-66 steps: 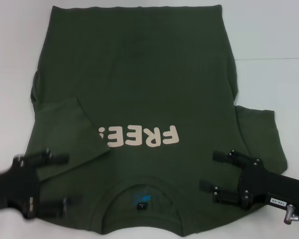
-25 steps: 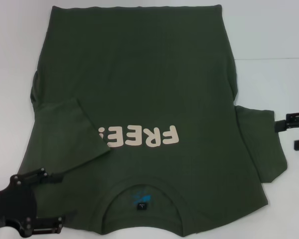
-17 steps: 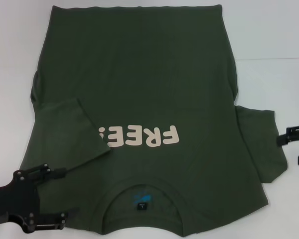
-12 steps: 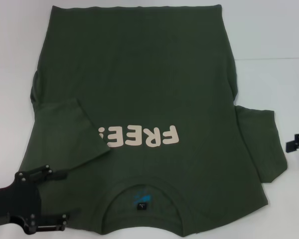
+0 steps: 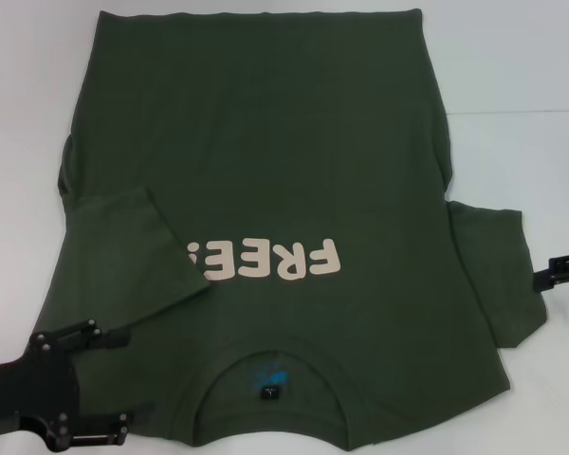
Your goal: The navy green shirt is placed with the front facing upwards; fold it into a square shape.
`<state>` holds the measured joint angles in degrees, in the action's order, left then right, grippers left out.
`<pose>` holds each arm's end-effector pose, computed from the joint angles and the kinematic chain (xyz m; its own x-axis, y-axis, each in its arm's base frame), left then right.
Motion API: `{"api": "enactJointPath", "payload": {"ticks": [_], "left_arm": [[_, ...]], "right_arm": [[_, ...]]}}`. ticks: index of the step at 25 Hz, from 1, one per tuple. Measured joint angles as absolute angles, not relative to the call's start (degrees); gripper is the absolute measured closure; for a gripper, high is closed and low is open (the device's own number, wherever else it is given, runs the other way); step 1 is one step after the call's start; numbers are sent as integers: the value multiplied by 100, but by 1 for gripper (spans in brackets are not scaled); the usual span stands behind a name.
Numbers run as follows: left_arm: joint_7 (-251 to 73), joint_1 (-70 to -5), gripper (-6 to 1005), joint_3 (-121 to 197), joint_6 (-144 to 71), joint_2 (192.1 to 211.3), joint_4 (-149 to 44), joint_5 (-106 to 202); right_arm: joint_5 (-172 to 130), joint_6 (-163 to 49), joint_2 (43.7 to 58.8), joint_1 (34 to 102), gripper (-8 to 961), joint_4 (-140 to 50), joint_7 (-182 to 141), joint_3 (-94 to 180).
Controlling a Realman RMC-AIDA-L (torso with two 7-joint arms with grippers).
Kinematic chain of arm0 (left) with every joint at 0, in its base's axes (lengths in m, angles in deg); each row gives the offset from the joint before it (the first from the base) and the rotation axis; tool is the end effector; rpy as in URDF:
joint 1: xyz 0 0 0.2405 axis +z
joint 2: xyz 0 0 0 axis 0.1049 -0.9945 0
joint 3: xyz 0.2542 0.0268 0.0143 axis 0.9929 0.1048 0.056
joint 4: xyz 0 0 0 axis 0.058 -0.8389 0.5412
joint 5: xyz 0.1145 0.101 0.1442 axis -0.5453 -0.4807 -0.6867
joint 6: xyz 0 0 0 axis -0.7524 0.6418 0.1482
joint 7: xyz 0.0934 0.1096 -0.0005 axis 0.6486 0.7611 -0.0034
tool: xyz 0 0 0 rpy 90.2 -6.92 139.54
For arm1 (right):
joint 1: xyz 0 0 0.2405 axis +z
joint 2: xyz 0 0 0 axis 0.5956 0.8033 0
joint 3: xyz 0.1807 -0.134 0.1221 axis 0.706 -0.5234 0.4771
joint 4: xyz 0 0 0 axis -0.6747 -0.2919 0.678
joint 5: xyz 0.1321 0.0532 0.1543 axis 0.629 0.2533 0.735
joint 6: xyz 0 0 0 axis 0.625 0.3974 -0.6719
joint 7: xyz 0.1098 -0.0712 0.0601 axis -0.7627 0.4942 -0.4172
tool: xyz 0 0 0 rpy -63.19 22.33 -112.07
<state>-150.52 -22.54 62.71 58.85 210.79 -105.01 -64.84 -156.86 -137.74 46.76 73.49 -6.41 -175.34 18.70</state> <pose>-0.3098 0.2466 0.0249 0.9029 0.1572 0.4000 0.2830 -0.9179 -0.2781 0.3261 0.3541 0.0889 -0.1322 -0.9486 -0.2874 -0.9716 0.1814 -0.1517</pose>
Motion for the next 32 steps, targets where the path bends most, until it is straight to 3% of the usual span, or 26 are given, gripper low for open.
{"api": "enactJointPath", "payload": {"ticks": [32], "left_arm": [[-15054,-2284,104,6288,5742,21077,-10422,-6484]], "right_arm": [[-15681,-13167,4873,7445,38,-1084,-17165,1867]]}}
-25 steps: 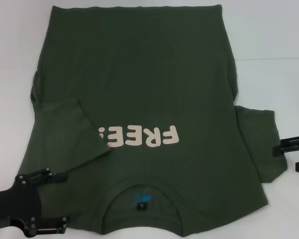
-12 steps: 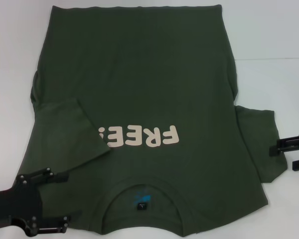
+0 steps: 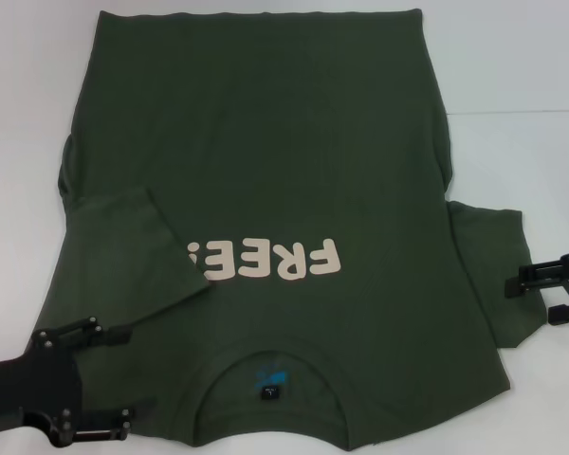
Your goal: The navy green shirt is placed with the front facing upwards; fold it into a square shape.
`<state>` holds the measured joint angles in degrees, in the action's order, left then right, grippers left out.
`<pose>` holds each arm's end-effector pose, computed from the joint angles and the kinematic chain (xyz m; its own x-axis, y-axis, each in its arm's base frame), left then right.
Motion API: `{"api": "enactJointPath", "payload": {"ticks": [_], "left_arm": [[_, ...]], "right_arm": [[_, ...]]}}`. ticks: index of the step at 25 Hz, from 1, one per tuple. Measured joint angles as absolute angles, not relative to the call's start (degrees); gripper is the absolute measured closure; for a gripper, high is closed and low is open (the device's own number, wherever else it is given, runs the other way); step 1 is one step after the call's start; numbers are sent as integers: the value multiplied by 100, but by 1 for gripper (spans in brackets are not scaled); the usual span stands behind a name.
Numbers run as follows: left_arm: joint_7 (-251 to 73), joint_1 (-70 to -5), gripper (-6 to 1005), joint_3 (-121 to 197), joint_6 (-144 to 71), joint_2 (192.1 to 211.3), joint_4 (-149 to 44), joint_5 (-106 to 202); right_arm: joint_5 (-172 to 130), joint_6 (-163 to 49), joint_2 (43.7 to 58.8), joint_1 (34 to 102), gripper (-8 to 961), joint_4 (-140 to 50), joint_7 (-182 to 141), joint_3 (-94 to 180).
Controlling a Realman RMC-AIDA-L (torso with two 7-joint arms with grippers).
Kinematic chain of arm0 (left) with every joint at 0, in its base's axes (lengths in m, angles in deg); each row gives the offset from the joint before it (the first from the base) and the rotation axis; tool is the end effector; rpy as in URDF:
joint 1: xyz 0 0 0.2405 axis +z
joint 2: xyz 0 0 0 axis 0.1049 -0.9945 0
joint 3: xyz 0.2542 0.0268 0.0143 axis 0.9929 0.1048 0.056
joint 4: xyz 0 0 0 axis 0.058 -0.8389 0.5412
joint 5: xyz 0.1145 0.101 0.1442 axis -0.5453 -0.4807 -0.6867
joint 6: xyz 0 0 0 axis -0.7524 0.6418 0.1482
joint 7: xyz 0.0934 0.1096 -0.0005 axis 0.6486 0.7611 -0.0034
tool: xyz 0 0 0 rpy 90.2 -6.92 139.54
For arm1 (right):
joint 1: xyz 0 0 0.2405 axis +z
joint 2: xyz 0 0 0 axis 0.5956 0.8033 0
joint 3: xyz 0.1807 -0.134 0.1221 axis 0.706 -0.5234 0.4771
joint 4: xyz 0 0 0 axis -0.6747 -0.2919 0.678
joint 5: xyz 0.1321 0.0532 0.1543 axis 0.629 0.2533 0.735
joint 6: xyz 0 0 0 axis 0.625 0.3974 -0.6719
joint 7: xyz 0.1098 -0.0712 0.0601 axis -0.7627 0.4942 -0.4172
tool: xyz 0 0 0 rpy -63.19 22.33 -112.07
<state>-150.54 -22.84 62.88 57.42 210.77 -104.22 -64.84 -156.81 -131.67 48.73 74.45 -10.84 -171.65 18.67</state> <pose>-0.3110 0.2497 0.0225 0.9030 0.1645 0.3968 0.2919 -0.9127 -0.2860 0.3276 0.3591 0.0609 -0.0920 -0.9517 -0.2931 -0.9781 0.1416 -0.1528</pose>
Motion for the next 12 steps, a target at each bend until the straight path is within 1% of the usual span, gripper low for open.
{"api": "enactJointPath", "payload": {"ticks": [12], "left_arm": [[-15054,-2281,105,6288,5734,21080,-10418,-6488]], "right_arm": [[-15657,-13135,4907,7479,38,-1161,-17159,1911]]}}
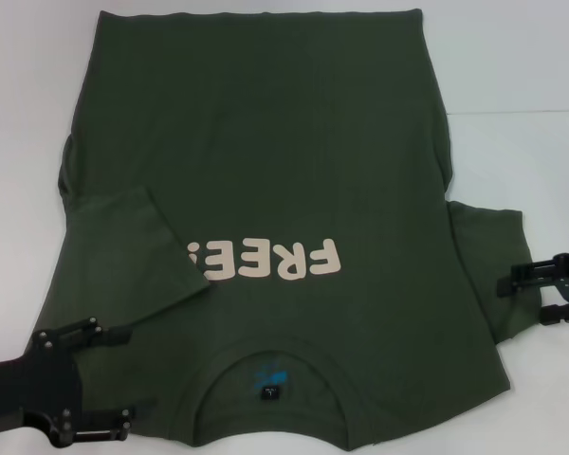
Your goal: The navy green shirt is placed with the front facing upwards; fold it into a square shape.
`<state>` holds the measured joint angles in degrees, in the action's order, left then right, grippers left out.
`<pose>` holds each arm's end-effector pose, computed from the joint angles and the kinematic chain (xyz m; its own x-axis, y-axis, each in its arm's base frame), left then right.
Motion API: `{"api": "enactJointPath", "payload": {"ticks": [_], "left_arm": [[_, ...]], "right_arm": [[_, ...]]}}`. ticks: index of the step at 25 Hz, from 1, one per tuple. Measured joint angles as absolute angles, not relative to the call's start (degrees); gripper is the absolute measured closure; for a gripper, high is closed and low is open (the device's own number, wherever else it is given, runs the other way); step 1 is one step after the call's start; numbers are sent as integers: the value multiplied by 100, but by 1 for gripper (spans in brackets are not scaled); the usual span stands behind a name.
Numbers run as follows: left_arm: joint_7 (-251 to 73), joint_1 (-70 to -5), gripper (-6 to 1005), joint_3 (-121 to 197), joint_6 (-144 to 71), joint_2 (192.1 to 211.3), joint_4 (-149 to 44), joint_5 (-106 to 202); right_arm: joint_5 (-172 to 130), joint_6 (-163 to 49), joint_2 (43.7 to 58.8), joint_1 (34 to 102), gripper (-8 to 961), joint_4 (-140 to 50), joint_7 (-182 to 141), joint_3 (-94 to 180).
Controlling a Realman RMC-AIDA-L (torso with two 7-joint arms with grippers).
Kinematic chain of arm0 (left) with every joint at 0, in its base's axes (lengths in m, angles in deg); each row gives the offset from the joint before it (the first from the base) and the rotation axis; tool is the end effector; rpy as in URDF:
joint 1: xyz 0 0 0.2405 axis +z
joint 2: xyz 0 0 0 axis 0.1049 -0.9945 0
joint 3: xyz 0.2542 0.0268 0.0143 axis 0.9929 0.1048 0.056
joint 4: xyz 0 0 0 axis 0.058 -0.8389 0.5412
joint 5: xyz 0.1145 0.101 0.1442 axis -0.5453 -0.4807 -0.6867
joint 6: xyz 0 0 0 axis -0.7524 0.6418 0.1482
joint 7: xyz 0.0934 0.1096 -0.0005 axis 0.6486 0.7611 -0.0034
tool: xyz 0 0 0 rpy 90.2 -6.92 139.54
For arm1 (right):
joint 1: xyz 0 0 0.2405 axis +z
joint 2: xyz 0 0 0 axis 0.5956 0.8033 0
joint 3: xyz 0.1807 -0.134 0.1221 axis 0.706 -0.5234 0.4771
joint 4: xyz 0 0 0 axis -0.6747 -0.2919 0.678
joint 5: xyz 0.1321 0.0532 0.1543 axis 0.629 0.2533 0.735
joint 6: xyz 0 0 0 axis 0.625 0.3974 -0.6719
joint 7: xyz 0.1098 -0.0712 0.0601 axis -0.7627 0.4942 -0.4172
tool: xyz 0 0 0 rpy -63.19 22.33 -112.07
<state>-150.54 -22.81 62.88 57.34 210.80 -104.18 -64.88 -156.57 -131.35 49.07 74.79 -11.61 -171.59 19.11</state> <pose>-0.3113 0.2496 0.0221 0.9029 0.1660 0.3966 0.2934 -0.9122 -0.2860 0.3254 0.3598 0.0560 -0.0983 -0.9516 -0.2912 -0.9803 0.1430 -0.1365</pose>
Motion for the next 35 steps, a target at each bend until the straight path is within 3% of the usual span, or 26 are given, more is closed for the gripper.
{"api": "enactJointPath", "payload": {"ticks": [33,35], "left_arm": [[-15166,-2261,108,6280,5734,21072,-10467,-6492],[-15167,-2257,108,6268,5734,21071,-10470,-6492]], "right_arm": [[-15338,-12988,4826,7456,96,-1324,-17438,1422],[-15339,-12958,4826,7467,168,-1336,-17439,1376]]}}
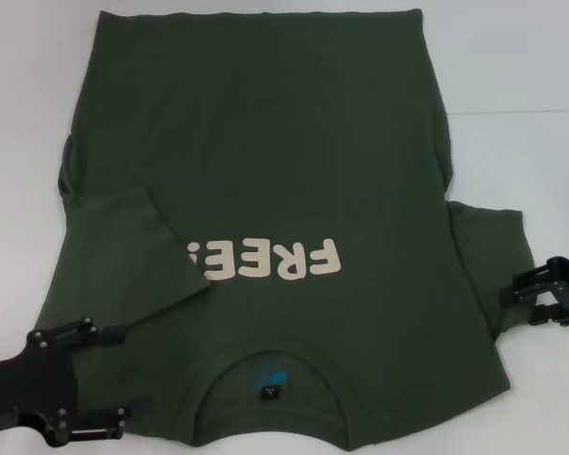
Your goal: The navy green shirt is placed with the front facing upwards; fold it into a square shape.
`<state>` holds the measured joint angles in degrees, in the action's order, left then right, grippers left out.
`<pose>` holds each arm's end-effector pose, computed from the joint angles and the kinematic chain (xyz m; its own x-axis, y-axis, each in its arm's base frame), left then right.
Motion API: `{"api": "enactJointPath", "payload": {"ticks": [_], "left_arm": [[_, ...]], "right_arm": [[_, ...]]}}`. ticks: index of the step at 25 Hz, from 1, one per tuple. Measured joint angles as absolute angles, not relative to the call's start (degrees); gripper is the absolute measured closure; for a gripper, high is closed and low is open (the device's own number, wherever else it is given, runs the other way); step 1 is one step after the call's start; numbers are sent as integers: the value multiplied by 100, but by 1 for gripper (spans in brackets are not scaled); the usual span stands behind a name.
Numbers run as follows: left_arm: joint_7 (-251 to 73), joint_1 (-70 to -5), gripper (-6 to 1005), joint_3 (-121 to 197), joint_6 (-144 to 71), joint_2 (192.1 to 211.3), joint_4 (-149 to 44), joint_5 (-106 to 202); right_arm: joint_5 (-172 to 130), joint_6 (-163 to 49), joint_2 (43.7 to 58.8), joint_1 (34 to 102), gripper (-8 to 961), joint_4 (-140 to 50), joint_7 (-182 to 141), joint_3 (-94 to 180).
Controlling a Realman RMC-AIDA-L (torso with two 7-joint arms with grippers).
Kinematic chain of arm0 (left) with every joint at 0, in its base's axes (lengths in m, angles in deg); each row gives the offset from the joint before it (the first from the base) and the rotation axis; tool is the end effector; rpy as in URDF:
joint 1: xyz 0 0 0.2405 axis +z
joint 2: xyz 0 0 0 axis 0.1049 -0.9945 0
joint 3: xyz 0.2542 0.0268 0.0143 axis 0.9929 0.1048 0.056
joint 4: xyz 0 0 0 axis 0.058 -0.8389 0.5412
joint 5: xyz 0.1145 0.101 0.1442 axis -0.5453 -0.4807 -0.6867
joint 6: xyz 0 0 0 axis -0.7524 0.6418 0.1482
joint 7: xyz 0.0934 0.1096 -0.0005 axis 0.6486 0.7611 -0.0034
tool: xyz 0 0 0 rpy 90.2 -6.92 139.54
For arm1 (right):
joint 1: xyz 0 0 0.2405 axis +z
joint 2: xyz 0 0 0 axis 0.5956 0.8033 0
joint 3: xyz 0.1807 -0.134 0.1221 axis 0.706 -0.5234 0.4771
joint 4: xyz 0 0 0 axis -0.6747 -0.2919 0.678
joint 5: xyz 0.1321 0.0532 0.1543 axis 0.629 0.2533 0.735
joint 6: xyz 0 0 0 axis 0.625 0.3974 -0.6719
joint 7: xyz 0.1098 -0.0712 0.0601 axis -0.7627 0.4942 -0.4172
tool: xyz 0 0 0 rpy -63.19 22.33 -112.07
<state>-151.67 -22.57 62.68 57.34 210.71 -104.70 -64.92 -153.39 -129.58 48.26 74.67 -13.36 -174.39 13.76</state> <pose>-0.3128 0.2490 0.0247 0.8996 0.1833 0.3964 0.3112 -0.9059 -0.2873 0.3241 0.3619 0.0503 -0.1174 -0.9539 -0.2762 -0.9760 0.1623 -0.1455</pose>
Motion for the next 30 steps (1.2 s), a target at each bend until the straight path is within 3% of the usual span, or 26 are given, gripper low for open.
{"api": "enactJointPath", "payload": {"ticks": [15,20,30], "left_arm": [[-15168,-2283,108,6244,5734,21071,-10472,-6492],[-15168,-2276,108,6244,5734,21071,-10479,-6492],[-15254,-2253,108,6242,5739,21071,-10541,-6447]], "right_arm": [[-15338,-12915,4826,7491,768,-1349,-17440,1262],[-15338,-12915,4826,7487,876,-1330,-17386,1251],[-15281,-13054,4846,7395,912,-985,-17180,1387]]}}
